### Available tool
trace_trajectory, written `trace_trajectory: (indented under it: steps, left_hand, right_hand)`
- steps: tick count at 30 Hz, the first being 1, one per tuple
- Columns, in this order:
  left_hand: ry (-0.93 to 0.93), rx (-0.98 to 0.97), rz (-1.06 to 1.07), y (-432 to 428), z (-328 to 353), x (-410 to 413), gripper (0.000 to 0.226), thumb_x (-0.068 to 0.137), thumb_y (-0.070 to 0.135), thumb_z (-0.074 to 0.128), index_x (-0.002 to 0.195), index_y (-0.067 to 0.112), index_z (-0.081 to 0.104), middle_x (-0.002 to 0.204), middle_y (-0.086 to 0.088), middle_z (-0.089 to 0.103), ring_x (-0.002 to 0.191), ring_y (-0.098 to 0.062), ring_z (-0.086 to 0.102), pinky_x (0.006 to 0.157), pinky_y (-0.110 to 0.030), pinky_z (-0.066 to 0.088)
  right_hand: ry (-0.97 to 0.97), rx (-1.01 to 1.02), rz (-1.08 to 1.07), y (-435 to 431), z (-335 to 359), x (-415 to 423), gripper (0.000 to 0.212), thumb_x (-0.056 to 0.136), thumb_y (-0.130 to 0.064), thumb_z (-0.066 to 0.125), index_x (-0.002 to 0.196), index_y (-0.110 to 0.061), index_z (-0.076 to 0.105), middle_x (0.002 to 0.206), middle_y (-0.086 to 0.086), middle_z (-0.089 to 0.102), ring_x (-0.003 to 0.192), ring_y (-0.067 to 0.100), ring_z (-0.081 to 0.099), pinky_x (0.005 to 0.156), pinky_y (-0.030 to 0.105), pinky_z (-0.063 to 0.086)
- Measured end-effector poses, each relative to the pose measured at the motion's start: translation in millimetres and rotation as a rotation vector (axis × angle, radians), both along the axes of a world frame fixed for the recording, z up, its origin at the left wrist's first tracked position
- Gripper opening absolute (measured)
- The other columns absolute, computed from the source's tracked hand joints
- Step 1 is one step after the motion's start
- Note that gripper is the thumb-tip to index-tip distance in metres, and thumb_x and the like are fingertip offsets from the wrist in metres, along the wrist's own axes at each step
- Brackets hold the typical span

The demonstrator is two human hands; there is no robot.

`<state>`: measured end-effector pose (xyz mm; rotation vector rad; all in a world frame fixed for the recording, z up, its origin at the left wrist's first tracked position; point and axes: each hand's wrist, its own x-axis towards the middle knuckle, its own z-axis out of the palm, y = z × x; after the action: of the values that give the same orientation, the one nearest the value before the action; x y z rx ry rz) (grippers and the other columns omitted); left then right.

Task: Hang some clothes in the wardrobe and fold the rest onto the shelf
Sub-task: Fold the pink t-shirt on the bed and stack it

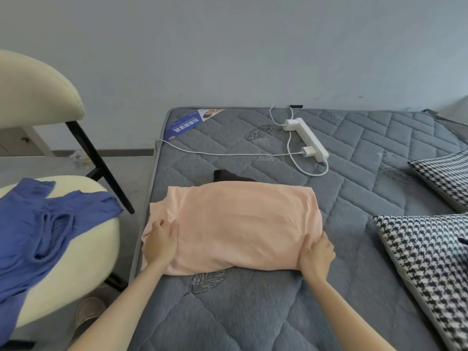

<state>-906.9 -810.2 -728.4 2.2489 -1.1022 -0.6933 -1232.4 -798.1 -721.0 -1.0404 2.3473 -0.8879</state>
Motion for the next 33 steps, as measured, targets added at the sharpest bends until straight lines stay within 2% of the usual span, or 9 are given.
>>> trace_trajectory:
  steps: [2,4,9,12,16,20,24,28,33]
  left_hand:
    - [0.070,0.033,0.064,-8,-1,1,0.063,0.095,0.048,0.045,0.143,0.009,0.032,0.142,-0.013,0.045,0.129,-0.037,0.042,0.105,-0.047,0.030]
    - [0.059,0.062,0.104,-13,-2,5,0.067,0.093,0.051,0.046,0.145,0.012,0.028,0.144,-0.016,0.041,0.131,-0.039,0.037,0.109,-0.052,0.028]
    - [-0.002,0.174,0.204,-19,2,12,0.058,0.084,0.046,0.061,0.132,0.017,0.047,0.136,-0.017,0.031,0.124,-0.037,0.030,0.105,-0.048,0.026]
    - [-0.156,0.148,0.126,-17,1,13,0.042,0.086,0.040,0.062,0.116,0.012,0.056,0.131,-0.017,0.036,0.122,-0.036,0.032,0.103,-0.045,0.025]
    - [-0.283,0.046,-0.022,-14,0,13,0.030,0.095,0.029,0.048,0.112,0.006,0.055,0.113,-0.015,0.059,0.115,-0.036,0.043,0.099,-0.044,0.026]
    - [-0.138,-0.201,0.019,-5,11,7,0.024,0.100,0.023,0.040,0.107,0.001,0.047,0.106,-0.019,0.059,0.100,-0.039,0.054,0.082,-0.044,0.039]
    - [-0.081,-0.246,0.080,11,20,9,0.016,0.101,0.023,0.036,0.094,0.008,0.036,0.089,-0.013,0.049,0.080,-0.029,0.048,0.066,-0.039,0.034]
    - [-0.094,-0.158,0.063,22,7,20,0.017,0.100,0.024,0.035,0.093,0.009,0.036,0.085,-0.014,0.050,0.076,-0.030,0.049,0.063,-0.040,0.036]
    - [0.151,-0.082,0.089,28,1,22,0.029,0.099,0.034,0.041,0.112,0.008,0.038,0.103,-0.013,0.053,0.092,-0.032,0.053,0.077,-0.038,0.038]
  right_hand:
    - [-0.057,-0.017,-0.065,-1,1,-4,0.045,0.096,-0.028,0.039,0.126,0.002,0.052,0.131,0.026,0.047,0.124,0.041,0.036,0.102,0.048,0.030]
    - [-0.115,-0.032,-0.112,-2,6,-7,0.043,0.093,-0.027,0.041,0.120,0.002,0.057,0.125,0.024,0.051,0.118,0.041,0.041,0.098,0.049,0.036]
    - [-0.230,0.002,-0.107,-6,14,-9,0.038,0.094,-0.024,0.052,0.121,0.002,0.050,0.115,0.013,0.053,0.105,0.034,0.055,0.084,0.044,0.046]
    - [-0.250,0.102,-0.061,-10,12,-10,0.034,0.093,-0.028,0.048,0.104,0.003,0.057,0.107,0.018,0.058,0.091,0.033,0.055,0.077,0.043,0.049]
    - [-0.270,0.120,-0.031,-11,13,-10,0.026,0.097,-0.026,0.042,0.109,-0.003,0.044,0.092,0.010,0.053,0.085,0.028,0.049,0.075,0.038,0.042]
    - [-0.245,0.026,-0.026,-8,17,-13,0.023,0.099,-0.029,0.040,0.104,-0.007,0.044,0.080,0.001,0.047,0.076,0.023,0.047,0.071,0.038,0.041]
    - [-0.148,-0.029,0.013,-8,23,-22,0.035,0.100,-0.040,0.037,0.088,-0.009,0.046,0.078,0.004,0.053,0.074,0.024,0.051,0.066,0.037,0.040]
    - [-0.011,-0.023,0.052,-6,25,-30,0.042,0.100,-0.048,0.034,0.075,-0.014,0.039,0.073,0.005,0.054,0.069,0.025,0.050,0.058,0.034,0.034]
    - [0.074,0.103,0.067,-2,22,-43,0.031,0.097,-0.052,0.039,0.095,-0.021,0.045,0.082,0.003,0.056,0.078,0.026,0.052,0.070,0.034,0.038]
